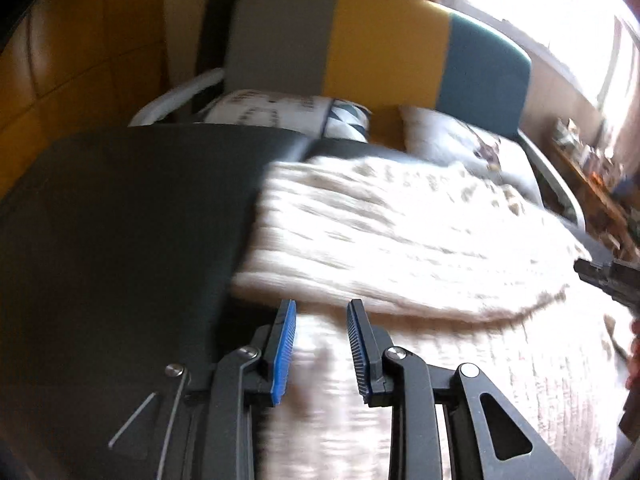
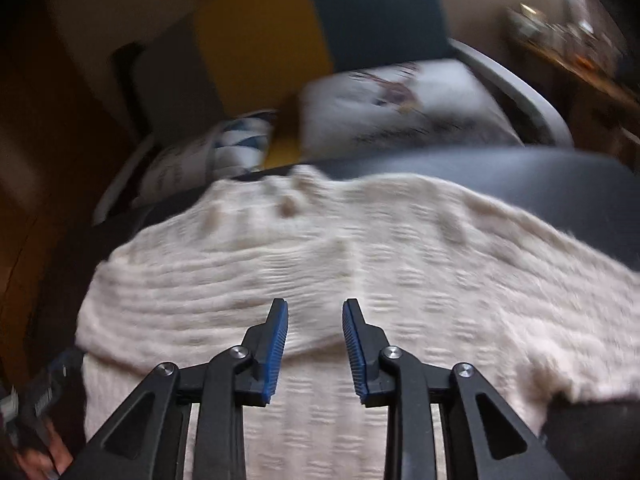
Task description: Fold clothes
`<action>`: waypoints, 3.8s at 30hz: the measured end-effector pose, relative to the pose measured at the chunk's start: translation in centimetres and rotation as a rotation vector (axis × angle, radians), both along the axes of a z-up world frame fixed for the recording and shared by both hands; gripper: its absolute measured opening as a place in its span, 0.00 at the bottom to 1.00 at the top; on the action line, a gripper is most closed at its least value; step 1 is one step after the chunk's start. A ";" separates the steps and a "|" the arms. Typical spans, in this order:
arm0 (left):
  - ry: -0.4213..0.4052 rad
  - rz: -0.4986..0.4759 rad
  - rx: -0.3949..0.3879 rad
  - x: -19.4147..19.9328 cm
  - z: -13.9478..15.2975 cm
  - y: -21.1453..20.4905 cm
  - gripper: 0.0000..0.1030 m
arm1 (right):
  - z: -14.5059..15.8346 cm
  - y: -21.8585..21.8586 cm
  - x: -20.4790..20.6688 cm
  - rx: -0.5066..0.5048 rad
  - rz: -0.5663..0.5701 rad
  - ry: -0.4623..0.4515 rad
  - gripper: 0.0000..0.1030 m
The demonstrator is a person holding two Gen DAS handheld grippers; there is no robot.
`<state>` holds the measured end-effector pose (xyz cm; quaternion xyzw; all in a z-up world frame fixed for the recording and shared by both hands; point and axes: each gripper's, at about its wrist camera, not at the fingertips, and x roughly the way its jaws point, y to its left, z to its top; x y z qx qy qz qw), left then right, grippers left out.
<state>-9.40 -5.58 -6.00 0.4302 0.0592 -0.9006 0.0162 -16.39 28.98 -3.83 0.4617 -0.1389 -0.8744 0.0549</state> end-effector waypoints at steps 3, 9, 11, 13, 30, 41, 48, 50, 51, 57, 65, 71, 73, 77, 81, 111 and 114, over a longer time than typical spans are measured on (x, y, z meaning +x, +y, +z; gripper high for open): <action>-0.015 -0.003 -0.009 -0.4 -1.0 1.1 0.27 | -1.5 0.7 -0.6 -0.049 -0.023 -0.050 0.28; 0.017 0.054 0.071 -0.3 -1.9 -0.4 0.27 | -3.7 0.2 -1.4 -0.134 -0.060 -0.071 0.28; 0.035 0.062 0.103 0.0 -2.2 -0.9 0.27 | -3.7 0.2 -1.3 -0.167 -0.072 -0.036 0.13; 0.050 0.074 0.139 0.3 -2.3 -1.5 0.27 | -3.1 0.0 -0.9 -0.123 -0.062 -0.011 0.11; 0.058 0.155 0.150 -0.9 -0.9 -4.6 0.45 | -4.1 2.8 1.0 0.001 -0.167 0.008 0.12; -0.006 0.303 -0.053 -1.5 -1.8 -4.6 0.47 | -4.2 2.8 1.0 0.034 -0.156 0.022 0.11; -0.047 0.280 0.003 0.9 -0.4 -6.6 0.58 | -4.1 3.4 0.8 0.009 -0.158 0.018 0.12; 0.031 0.333 -0.032 2.4 1.6 -7.3 0.58 | -4.1 3.5 0.9 0.000 -0.162 0.026 0.12; 0.061 0.358 -0.043 2.7 2.3 -7.3 0.58 | -4.2 3.6 1.0 -0.006 -0.166 0.031 0.12; 0.161 0.261 -0.072 -2.0 4.2 -2.5 0.58 | -4.3 3.7 1.6 -0.021 -0.183 0.063 0.12; -0.024 0.191 -0.203 -8.0 -1.7 0.8 0.61 | -4.5 3.5 1.8 -0.009 -0.181 0.081 0.12; -0.020 0.282 -0.033 -7.4 -2.8 -2.8 0.98 | -4.3 3.0 1.8 0.028 -0.175 0.081 0.15; -0.016 0.281 -0.037 -7.4 -2.9 -2.7 0.98 | -3.7 2.9 1.8 0.049 -0.154 0.048 0.19; -0.007 0.280 -0.046 -7.4 -2.9 -2.6 0.98 | 0.4 2.0 3.8 0.127 -0.193 0.169 0.24; 0.000 0.278 -0.050 -7.2 -2.8 -2.4 0.98 | 1.2 -2.0 2.1 0.127 -0.015 0.166 0.23; 0.019 0.286 -0.163 -6.7 -2.4 -1.0 0.99 | -1.3 42.8 24.5 0.060 -1.034 -0.001 0.41; 0.019 0.286 -0.161 -6.7 -2.4 -1.0 0.99 | -2.8 44.3 25.2 -0.013 -1.074 -0.022 0.43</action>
